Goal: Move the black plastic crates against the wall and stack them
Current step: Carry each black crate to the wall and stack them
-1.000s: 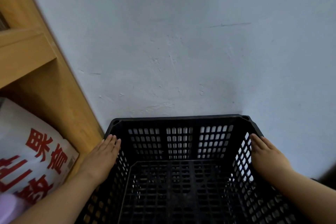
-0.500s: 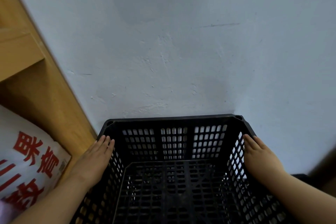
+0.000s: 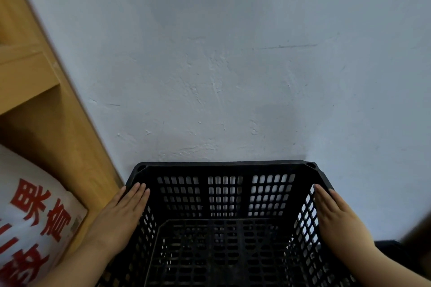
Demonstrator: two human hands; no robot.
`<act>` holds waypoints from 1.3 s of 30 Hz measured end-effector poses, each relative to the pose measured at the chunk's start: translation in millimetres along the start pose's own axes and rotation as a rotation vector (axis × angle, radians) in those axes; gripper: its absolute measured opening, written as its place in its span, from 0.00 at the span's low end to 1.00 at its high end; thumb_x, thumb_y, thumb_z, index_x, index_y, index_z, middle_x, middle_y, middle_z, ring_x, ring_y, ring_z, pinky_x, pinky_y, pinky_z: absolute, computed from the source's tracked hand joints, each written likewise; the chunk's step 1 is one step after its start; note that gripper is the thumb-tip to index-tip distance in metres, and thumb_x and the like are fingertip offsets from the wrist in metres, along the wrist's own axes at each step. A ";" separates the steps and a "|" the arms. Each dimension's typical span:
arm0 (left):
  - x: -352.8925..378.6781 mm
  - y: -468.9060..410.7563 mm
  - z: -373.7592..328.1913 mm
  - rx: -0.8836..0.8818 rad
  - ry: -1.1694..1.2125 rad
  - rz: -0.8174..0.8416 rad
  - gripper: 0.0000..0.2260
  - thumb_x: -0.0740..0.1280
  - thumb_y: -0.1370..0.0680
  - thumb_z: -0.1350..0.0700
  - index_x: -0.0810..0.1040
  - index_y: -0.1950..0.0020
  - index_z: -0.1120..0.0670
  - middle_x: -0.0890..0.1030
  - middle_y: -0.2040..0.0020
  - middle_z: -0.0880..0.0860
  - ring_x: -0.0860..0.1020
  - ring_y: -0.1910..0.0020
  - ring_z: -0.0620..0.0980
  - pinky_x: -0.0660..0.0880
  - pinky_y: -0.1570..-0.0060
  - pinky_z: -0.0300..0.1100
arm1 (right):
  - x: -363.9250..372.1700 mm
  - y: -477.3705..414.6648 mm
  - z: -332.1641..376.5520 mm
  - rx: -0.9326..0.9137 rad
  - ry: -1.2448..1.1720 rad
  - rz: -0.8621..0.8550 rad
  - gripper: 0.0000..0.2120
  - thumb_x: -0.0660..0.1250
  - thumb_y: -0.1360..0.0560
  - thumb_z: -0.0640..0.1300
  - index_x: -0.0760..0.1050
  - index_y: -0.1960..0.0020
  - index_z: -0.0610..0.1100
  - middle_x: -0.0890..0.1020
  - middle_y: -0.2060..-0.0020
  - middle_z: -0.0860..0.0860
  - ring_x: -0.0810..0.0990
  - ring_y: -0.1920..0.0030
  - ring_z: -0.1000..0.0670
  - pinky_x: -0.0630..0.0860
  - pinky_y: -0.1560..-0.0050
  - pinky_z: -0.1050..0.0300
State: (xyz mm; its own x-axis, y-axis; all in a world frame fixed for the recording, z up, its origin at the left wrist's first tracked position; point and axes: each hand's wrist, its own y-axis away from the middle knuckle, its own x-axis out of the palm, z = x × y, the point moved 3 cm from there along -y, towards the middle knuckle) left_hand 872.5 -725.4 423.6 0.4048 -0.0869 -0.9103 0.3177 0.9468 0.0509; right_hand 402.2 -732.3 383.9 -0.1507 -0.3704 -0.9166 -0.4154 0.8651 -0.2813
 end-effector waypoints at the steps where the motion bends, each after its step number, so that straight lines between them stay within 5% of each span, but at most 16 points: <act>1: 0.3 -0.3 0.3 0.004 0.008 -0.041 0.48 0.78 0.56 0.63 0.72 0.36 0.67 0.75 0.36 0.65 0.71 0.36 0.59 0.43 0.30 0.47 | -1.4 -0.4 0.8 0.003 -0.002 -0.004 0.27 0.49 0.34 0.43 0.76 0.51 0.23 0.79 0.46 0.30 0.41 0.23 0.41 0.45 0.27 0.44; 4: 8.0 0.1 1.3 -0.002 0.024 -0.063 0.49 0.78 0.61 0.64 0.75 0.39 0.67 0.78 0.40 0.65 0.75 0.40 0.59 0.48 0.31 0.48 | 0.6 -1.0 1.9 0.000 -0.014 -0.020 0.27 0.49 0.34 0.42 0.76 0.51 0.24 0.79 0.46 0.30 0.41 0.23 0.42 0.46 0.28 0.44; 11: 14.9 5.4 1.3 -0.036 0.061 -0.148 0.55 0.76 0.59 0.68 0.65 0.32 0.65 0.75 0.36 0.64 0.66 0.30 0.58 0.43 0.28 0.48 | 1.5 3.6 1.7 0.020 0.007 -0.063 0.27 0.50 0.33 0.41 0.73 0.44 0.24 0.78 0.43 0.31 0.42 0.23 0.41 0.47 0.28 0.44; 14: 23.6 -0.6 7.7 -0.092 0.052 -0.145 0.59 0.75 0.63 0.69 0.65 0.30 0.60 0.72 0.32 0.61 0.49 0.24 0.53 0.40 0.30 0.57 | 1.2 0.5 2.7 0.042 -0.008 -0.082 0.27 0.50 0.33 0.41 0.72 0.43 0.24 0.79 0.44 0.32 0.42 0.23 0.41 0.46 0.28 0.44; 17: 26.7 -6.0 10.7 -0.118 0.067 -0.110 0.62 0.76 0.66 0.69 0.67 0.30 0.58 0.70 0.30 0.60 0.45 0.23 0.52 0.58 0.41 0.71 | 2.2 0.7 3.5 0.035 0.008 -0.092 0.26 0.49 0.32 0.40 0.72 0.44 0.24 0.78 0.44 0.31 0.42 0.23 0.41 0.45 0.27 0.44; 18: 25.5 -6.8 11.2 -0.121 0.062 -0.105 0.62 0.76 0.66 0.69 0.66 0.30 0.59 0.70 0.30 0.60 0.45 0.23 0.52 0.57 0.42 0.72 | 2.8 0.7 3.5 0.034 0.014 -0.098 0.25 0.48 0.31 0.39 0.73 0.44 0.24 0.78 0.44 0.30 0.42 0.23 0.40 0.45 0.27 0.43; 22: 24.5 -4.1 10.6 -0.091 0.066 -0.135 0.60 0.75 0.63 0.69 0.64 0.29 0.60 0.68 0.29 0.62 0.45 0.23 0.52 0.36 0.30 0.56 | 0.7 0.9 5.7 0.024 -0.010 -0.159 0.31 0.36 0.23 0.40 0.73 0.44 0.24 0.77 0.43 0.30 0.42 0.23 0.41 0.46 0.28 0.42; 32: 19.9 -2.4 7.1 -0.039 0.093 -0.283 0.53 0.73 0.55 0.71 0.60 0.30 0.65 0.67 0.29 0.63 0.43 0.23 0.52 0.44 0.28 0.48 | -5.5 -0.8 11.3 0.008 -0.012 -0.192 0.34 0.31 0.21 0.43 0.71 0.43 0.25 0.78 0.42 0.32 0.43 0.23 0.42 0.47 0.28 0.44; 39: 20.2 -3.5 5.6 0.021 0.061 -0.291 0.52 0.71 0.56 0.72 0.61 0.31 0.65 0.71 0.33 0.64 0.43 0.23 0.51 0.45 0.29 0.47 | -6.2 -0.7 5.8 0.065 -0.031 -0.090 0.26 0.48 0.30 0.42 0.75 0.46 0.26 0.79 0.43 0.33 0.41 0.23 0.43 0.45 0.27 0.46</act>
State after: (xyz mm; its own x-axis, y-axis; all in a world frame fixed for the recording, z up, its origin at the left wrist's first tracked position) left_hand 884.3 -732.2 407.3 0.2424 -0.3343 -0.9108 0.4310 0.8781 -0.2076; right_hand 408.6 -728.7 388.1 -0.0868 -0.4379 -0.8948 -0.3670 0.8491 -0.3799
